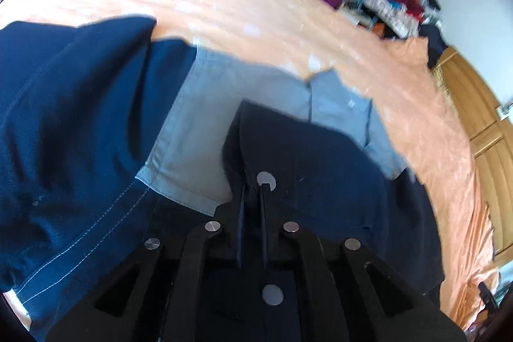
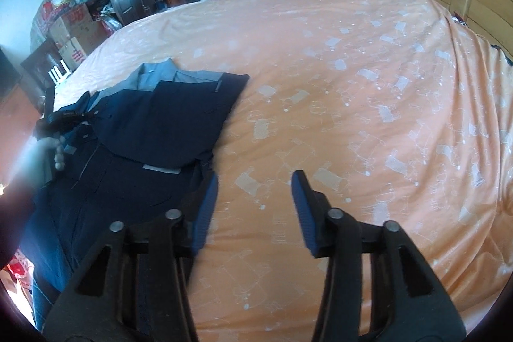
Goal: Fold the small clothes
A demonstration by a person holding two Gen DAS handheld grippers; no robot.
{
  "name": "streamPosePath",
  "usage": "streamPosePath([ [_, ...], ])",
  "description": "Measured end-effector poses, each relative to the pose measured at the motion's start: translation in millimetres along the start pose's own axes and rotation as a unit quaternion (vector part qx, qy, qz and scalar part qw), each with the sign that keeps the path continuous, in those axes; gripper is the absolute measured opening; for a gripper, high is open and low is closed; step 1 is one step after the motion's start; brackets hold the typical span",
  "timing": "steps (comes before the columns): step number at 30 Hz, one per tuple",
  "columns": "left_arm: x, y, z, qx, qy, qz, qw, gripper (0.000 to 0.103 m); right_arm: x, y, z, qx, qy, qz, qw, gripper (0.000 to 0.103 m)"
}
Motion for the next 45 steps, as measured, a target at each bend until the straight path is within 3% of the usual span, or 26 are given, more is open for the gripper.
streamPosePath([
  [5, -52.9, 9.7, 9.7, 0.024, 0.076, -0.006, 0.9968, 0.006, 0.6, -10.4, 1.4, -0.013, -0.002, -0.007, 1.000, 0.044],
  [14, -43.6, -24.8, 26.4, -0.010, 0.047, -0.027, 0.9985, 0.006, 41.4, -40.8, -15.7, -0.020, -0.002, -0.053, 0.998, 0.043],
  [15, -42.0, -24.7, 26.3, -0.009, 0.045, -0.026, 0.9986, 0.006, 48.9, -45.6, -18.7, -0.023, -0.003, -0.061, 0.998, 0.040],
  [17, -39.9, -21.3, 27.4, -0.002, 0.041, -0.022, 0.9989, 0.005, 71.1, -61.1, -27.5, -0.028, -0.008, -0.095, 0.995, 0.015],
  [19, -36.6, -18.5, 27.3, 0.002, 0.033, -0.020, 0.9993, 0.005, 92.8, -77.6, -33.6, -0.045, -0.016, -0.115, 0.992, 0.008],
  [21, -34.6, -16.6, 27.6, 0.006, 0.032, -0.020, 0.9993, 0.009, 119.4, -92.7, -34.4, -0.065, -0.035, -0.127, 0.989, 0.008],
  [23, -36.1, -17.4, 30.0, 0.006, 0.029, -0.018, 0.9994, 0.011, 152.3, -93.2, -24.3, -0.096, -0.076, -0.078, 0.989, 0.000],
  [24, -36.5, -19.3, 29.6, 0.002, 0.029, -0.015, 0.9995, 0.011, 167.7, -83.4, -15.7, -0.096, -0.098, -0.062, 0.989, 0.000],
  [25, -37.8, -22.1, 29.5, -0.005, 0.030, -0.012, 0.9995, 0.011, 169.2, -68.9, -12.6, -0.063, -0.098, -0.086, 0.989, 0.000],
  [27, -41.8, -28.0, 29.8, -0.016, 0.030, -0.008, 0.9994, 0.011, 162.0, -60.2, -13.8, -0.056, -0.099, -0.060, 0.992, 0.000],
  [28, -46.5, -31.2, 30.4, -0.019, 0.028, -0.002, 0.9994, 0.011, 156.0, -61.3, -14.0, -0.072, -0.094, -0.041, 0.992, 0.005],
  [31, -77.3, -41.5, 33.8, -0.022, 0.046, 0.006, 0.9987, 0.011, 136.5, -58.1, -12.5, -0.064, -0.083, -0.052, 0.993, 0.005],
  [33, -108.9, -58.9, 36.2, -0.041, 0.070, 0.013, 0.9966, 0.016, 119.6, -54.0, -8.6, -0.051, -0.073, -0.052, 0.995, 0.007],
  [36, -157.2, -97.3, 35.0, -0.071, 0.106, -0.008, 0.9919, 0.024, 98.1, -52.9, 1.8, -0.026, -0.067, -0.056, 0.996, 0.019],
  [38, -194.0, -133.7, 30.2, -0.087, 0.128, -0.039, 0.9872, 0.040, 85.9, -60.2, 7.4, -0.025, -0.061, -0.057, 0.996, 0.029],
  [40, -219.0, -165.1, 24.0, -0.108, 0.147, -0.065, 0.9811, 0.042, 77.0, -69.9, 10.0, -0.027, -0.056, -0.063, 0.996, 0.033],
  [45, -241.6, -248.8, -3.4, -0.184, 0.176, -0.071, 0.9644, 0.045, 70.7, -103.3, 6.0, -0.042, -0.061, -0.074, 0.994, 0.043],
])
Point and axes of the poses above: each gripper's, at about its wrist camera, not at the fingertips, and x roughly the way its jaws point, y to its right, z to its underside, the point moved 1 cm from there along x, roughly the way its jaws point, and after that the axes turned 9 degrees about z, right-handed, at the moved point
